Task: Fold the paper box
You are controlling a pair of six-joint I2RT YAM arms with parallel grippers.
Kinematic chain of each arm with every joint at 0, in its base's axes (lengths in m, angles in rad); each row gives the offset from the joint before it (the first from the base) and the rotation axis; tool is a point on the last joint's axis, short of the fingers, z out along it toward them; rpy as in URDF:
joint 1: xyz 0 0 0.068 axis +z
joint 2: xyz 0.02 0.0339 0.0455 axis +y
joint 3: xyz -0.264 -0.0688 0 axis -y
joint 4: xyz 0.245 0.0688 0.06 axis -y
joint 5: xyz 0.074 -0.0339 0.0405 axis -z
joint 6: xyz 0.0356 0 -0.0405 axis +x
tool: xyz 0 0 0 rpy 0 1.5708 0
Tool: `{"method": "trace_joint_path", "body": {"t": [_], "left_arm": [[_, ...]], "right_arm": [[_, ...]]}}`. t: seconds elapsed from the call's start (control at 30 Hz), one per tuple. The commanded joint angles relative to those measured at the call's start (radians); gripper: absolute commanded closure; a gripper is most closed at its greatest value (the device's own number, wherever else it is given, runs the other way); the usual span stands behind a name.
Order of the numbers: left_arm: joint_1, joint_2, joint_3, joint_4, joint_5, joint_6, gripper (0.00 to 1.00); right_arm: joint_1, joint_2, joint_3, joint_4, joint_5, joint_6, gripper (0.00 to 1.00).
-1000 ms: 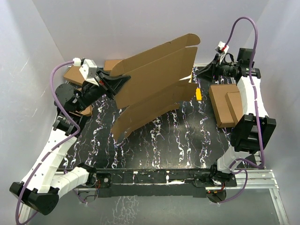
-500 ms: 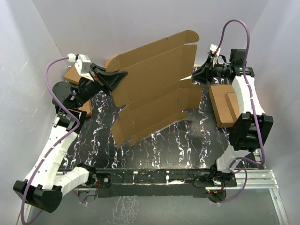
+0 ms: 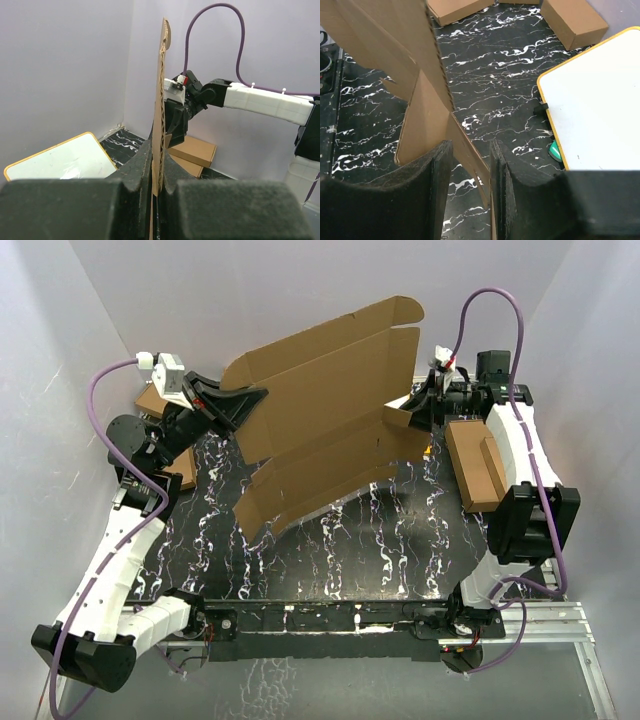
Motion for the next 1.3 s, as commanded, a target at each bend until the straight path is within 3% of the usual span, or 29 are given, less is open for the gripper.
{"method": "trace_joint_path", "body": {"t": [0.0,0.13,0.6,0.9,1.27], "left_arm": [[0.013,-0.013,-0.002,0.070,0.011,-0.018,1.00],[0.017,-0.011,-0.003,0.076,0.017,-0.023,1.00],[0.040,0.022,0.001,0.204,0.131,-0.145,1.00],[0.053,0.071,0.016,0.359,0.192,-0.299,1.00],[0.060,0.117,0.038,0.466,0.242,-0.418,1.00]], "right_arm": [[0.008,-0.067,0.003,0.067,-0.055,0.003,0.59],[0.011,-0.105,-0.018,0.048,-0.090,-0.020,0.53],[0.035,-0.166,-0.112,0.272,-0.160,0.206,0.40],[0.035,-0.204,-0.222,0.601,-0.225,0.499,0.40],[0.035,-0.214,-0.190,0.640,-0.245,0.531,0.40]]}}
